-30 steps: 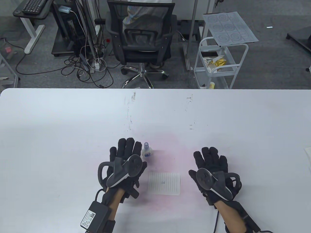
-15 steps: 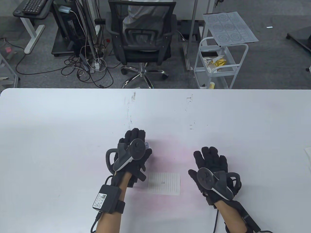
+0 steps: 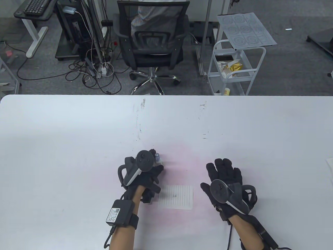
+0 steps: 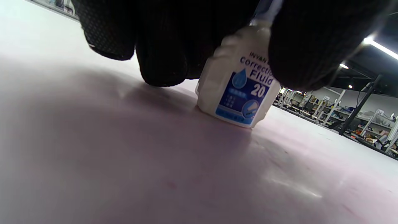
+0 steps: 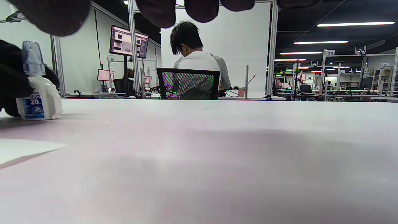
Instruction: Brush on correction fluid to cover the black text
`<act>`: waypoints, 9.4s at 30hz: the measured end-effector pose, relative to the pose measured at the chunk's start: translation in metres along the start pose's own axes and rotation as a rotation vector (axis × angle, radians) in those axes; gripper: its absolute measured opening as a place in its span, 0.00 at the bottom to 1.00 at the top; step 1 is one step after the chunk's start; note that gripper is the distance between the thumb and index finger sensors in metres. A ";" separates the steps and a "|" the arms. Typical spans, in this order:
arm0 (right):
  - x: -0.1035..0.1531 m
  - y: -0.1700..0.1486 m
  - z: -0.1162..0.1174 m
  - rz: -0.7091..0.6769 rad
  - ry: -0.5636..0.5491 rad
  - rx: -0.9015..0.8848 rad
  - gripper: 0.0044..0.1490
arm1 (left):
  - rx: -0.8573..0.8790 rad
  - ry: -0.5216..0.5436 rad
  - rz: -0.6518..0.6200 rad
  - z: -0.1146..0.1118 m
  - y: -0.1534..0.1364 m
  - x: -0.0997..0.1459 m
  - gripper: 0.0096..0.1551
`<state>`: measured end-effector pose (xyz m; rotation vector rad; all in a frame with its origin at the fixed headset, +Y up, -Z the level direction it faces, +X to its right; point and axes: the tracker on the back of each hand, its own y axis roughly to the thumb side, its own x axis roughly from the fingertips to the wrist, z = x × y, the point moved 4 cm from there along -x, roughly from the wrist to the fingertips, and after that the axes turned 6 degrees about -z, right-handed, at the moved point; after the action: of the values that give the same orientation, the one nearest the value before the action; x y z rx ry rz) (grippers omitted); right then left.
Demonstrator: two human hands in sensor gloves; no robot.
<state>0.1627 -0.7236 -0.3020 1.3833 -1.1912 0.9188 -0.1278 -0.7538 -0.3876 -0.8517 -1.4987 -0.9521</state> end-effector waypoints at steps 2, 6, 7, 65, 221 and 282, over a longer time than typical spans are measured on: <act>0.000 0.000 0.000 0.001 -0.003 -0.005 0.49 | 0.017 0.020 0.007 0.001 0.000 0.000 0.42; 0.000 0.000 0.001 0.000 -0.002 -0.002 0.49 | 0.016 0.026 0.017 0.000 -0.001 0.000 0.37; 0.000 0.000 0.001 0.000 -0.001 0.002 0.49 | 0.016 0.025 0.018 0.000 -0.001 0.000 0.37; 0.014 0.059 -0.018 -0.198 -0.075 -0.464 0.51 | 0.071 0.036 -0.396 0.014 0.057 0.110 0.34; 0.027 0.043 -0.045 -0.147 -0.371 -0.742 0.31 | -0.050 0.022 -0.372 0.021 0.046 0.113 0.34; 0.023 0.041 -0.039 -0.112 -0.332 -0.717 0.31 | -0.166 0.444 -0.108 0.110 -0.023 0.133 0.47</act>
<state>0.1304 -0.6877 -0.2649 1.0080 -1.4814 0.1331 -0.2111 -0.6616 -0.2654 -0.6253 -1.1013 -1.2659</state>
